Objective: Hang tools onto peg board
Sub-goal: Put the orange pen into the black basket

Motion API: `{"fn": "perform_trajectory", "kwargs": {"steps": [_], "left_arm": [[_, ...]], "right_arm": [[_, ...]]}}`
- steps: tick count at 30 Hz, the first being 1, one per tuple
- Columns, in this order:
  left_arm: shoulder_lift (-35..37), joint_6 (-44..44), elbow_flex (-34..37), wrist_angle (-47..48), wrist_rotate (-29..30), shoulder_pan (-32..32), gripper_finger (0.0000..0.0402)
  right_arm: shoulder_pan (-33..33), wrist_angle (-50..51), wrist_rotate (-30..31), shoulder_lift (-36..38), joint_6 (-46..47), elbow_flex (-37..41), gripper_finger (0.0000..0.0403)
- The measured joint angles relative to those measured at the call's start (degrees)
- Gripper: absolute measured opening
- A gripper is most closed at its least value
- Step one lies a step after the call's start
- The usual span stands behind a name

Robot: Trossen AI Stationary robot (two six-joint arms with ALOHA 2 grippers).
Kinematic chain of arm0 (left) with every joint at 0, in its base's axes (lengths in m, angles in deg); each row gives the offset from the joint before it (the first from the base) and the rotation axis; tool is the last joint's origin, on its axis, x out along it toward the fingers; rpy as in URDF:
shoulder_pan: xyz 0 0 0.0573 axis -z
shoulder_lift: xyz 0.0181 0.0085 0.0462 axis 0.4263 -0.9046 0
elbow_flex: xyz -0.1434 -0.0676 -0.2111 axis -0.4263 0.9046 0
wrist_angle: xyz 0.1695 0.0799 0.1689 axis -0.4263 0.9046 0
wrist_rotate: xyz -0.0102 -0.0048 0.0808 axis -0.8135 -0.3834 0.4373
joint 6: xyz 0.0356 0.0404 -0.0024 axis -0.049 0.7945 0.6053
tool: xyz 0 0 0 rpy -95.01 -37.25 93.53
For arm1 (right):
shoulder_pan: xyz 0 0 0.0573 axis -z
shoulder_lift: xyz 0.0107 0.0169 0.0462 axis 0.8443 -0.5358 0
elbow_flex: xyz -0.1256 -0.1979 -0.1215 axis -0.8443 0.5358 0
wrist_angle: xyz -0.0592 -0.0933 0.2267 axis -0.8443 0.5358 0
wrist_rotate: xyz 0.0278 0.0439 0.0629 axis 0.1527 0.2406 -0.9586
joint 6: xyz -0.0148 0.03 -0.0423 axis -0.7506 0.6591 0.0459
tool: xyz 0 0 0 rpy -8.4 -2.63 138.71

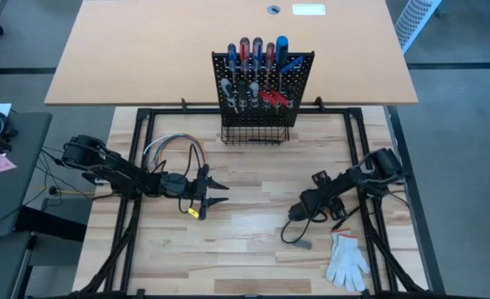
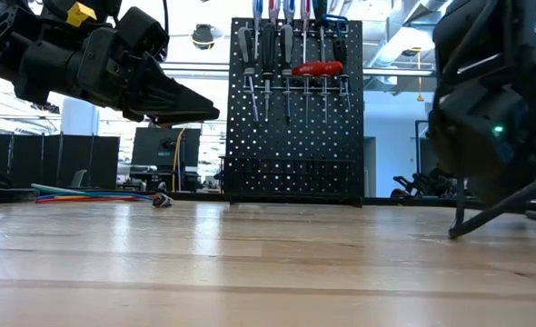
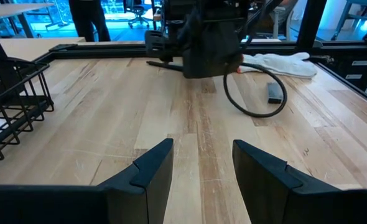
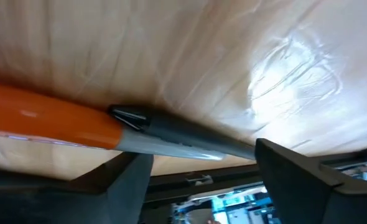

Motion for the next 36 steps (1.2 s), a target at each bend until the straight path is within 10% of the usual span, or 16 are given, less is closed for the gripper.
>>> {"fn": "perform_trajectory", "kwargs": {"steps": [16,27,36], "left_arm": [[0.0,0.0,0.0,0.0,0.0,0.0,0.0162],[0.0,0.0,0.0,0.0,0.0,0.0,0.0162],[0.0,0.0,0.0,0.1,0.0,0.0,0.0162]], "right_arm": [[3.5,-1.9,-0.4,0.0,0.9,1.3,0.0041],[3.6,-5.9,4.0,1.2,2.1,-6.3,0.0037],[4.9,-29.4,8.0,7.6,0.7,-10.5,0.0036]]}}
